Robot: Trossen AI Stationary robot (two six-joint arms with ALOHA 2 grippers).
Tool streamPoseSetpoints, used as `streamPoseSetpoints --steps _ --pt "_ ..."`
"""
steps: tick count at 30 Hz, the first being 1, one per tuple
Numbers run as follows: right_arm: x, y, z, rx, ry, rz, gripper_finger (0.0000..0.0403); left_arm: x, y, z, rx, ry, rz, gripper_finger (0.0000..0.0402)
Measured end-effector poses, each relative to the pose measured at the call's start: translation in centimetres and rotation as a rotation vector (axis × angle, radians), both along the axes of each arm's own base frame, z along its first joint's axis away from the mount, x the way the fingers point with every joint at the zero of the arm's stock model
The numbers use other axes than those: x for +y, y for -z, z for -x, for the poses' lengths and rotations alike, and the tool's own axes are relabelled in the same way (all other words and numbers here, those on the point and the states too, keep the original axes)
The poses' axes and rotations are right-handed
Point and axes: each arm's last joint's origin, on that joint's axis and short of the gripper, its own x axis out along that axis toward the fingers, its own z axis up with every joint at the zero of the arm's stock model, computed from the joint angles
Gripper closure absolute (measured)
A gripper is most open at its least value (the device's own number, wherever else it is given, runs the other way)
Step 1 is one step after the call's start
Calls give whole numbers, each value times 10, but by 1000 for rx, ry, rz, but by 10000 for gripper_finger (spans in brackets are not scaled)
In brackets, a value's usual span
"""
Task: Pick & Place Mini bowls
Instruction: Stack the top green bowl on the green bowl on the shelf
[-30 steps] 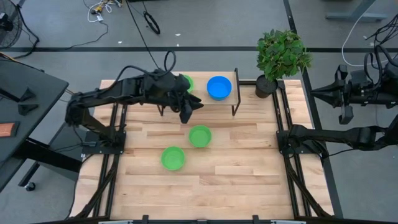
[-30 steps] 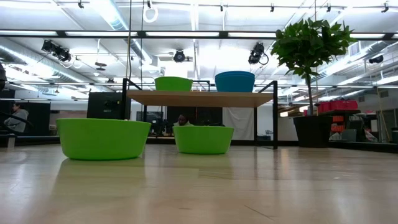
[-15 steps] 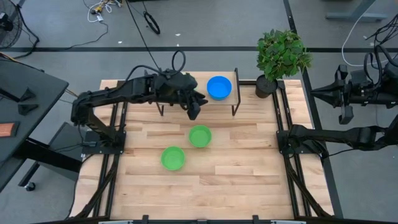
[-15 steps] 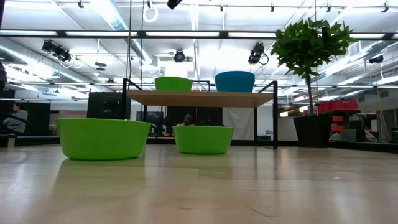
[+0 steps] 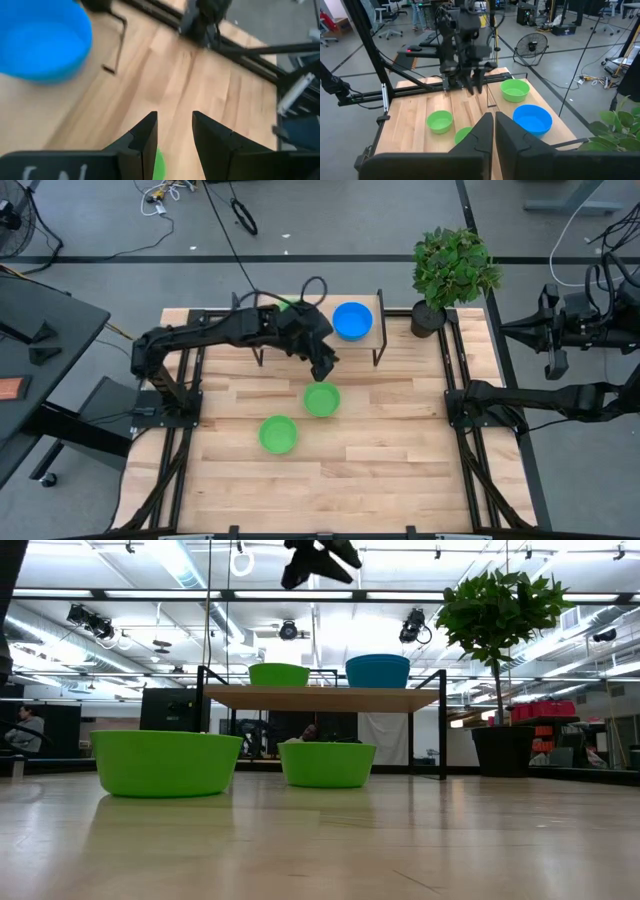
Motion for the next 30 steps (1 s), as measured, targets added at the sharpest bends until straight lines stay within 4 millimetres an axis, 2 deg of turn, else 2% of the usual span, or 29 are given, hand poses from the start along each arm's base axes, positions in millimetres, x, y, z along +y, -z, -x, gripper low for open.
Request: streamPoseSetpoints --steps 4,10,21,30 --pt "0 0 0 0 0 0 380 -1 12 -1 78 0 62 275" --pt "0 0 0 0 0 0 380 -5 19 6 185 -48 122 275" --pt "0 0 0 0 0 0 380 -18 25 12 276 -245 323 275" --pt "0 0 0 0 0 0 380 -21 51 3 409 -360 360 275"
